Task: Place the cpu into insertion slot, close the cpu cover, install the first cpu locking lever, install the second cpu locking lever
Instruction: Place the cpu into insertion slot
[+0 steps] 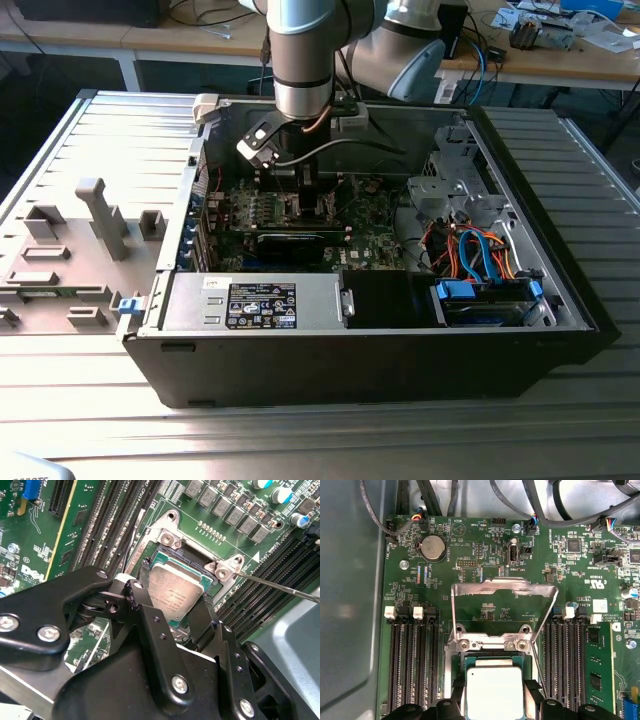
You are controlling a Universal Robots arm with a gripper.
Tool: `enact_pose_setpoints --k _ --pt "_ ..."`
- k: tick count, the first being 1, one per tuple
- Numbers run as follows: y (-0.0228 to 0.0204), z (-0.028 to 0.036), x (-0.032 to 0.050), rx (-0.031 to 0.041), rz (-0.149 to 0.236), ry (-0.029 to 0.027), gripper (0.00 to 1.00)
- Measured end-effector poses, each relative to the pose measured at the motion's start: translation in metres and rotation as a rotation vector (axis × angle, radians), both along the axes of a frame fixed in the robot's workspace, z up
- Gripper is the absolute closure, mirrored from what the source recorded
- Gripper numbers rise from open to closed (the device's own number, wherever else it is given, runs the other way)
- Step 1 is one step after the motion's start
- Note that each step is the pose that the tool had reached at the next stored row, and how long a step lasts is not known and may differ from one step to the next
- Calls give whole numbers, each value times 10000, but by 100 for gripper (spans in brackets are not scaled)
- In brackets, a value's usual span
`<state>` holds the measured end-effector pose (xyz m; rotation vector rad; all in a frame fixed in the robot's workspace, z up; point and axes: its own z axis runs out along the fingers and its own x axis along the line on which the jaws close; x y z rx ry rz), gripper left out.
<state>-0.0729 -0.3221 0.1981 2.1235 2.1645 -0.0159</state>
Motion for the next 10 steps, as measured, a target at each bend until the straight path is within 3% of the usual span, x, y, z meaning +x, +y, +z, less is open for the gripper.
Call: enact_pose_setpoints --k 10 --pt "1 -17 1 5 0 -5 45"
